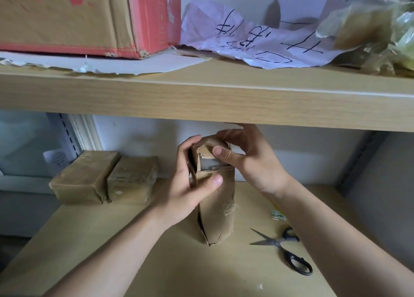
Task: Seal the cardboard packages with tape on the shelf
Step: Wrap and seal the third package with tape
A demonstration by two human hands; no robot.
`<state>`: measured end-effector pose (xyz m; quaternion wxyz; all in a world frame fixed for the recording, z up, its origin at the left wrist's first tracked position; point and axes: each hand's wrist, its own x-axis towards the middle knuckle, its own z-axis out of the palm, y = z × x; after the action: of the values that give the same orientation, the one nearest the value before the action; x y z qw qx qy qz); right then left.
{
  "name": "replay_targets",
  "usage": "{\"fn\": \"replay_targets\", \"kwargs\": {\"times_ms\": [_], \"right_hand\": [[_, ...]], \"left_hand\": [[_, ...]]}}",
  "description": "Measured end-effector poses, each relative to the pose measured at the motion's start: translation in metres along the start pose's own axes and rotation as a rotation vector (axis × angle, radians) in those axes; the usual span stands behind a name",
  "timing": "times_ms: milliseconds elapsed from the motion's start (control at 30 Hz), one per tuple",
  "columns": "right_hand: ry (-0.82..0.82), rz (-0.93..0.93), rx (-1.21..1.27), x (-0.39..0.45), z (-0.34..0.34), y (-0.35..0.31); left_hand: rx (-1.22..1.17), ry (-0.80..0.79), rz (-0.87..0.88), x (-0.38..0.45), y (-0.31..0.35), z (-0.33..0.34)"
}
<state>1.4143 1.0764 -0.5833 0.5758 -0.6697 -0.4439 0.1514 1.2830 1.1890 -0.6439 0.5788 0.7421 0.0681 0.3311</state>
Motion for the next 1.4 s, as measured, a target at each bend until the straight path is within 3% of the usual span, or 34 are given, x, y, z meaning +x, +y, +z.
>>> {"fn": "replay_targets", "kwargs": {"times_ms": [133, 267, 333, 600, 733, 867, 967, 1067, 1167, 1400], "right_hand": [[-0.019, 0.012, 0.041, 0.001, -0.004, -0.001], [-0.009, -0.003, 0.023, -0.001, -0.004, -0.002], [0.019, 0.032, 0.128, 0.000, -0.003, -0.002], [0.004, 0.071, 0.245, 0.006, -0.001, 0.012], [-0.029, 0.073, 0.267, 0.008, -0.005, 0.018], [0.016, 0.098, 0.236, 0.006, 0.001, 0.018], [0.128, 0.189, 0.397, 0.004, -0.010, 0.013], [0.225, 0.129, 0.088, 0.000, -0.037, 0.003], [0.108, 0.045, -0.177, -0.013, -0.057, -0.004], [-0.058, -0.036, -0.179, -0.042, -0.066, -0.022]], "left_hand": [[-0.304, 0.128, -0.173, 0.012, 0.008, 0.001], [-0.382, 0.192, -0.232, 0.022, 0.013, 0.009], [-0.410, 0.206, -0.240, 0.024, 0.010, 0.009], [-0.308, 0.177, -0.187, 0.023, 0.006, 0.010], [-0.111, 0.107, -0.095, 0.022, 0.000, 0.004], [0.088, 0.154, 0.004, 0.024, -0.003, 0.001], [0.179, 0.211, 0.048, 0.023, -0.003, -0.001], [0.328, 0.303, 0.167, 0.023, -0.001, -0.008], [0.402, 0.306, 0.257, 0.024, -0.002, -0.014], [0.331, 0.206, 0.279, 0.019, 0.006, -0.011]]}}
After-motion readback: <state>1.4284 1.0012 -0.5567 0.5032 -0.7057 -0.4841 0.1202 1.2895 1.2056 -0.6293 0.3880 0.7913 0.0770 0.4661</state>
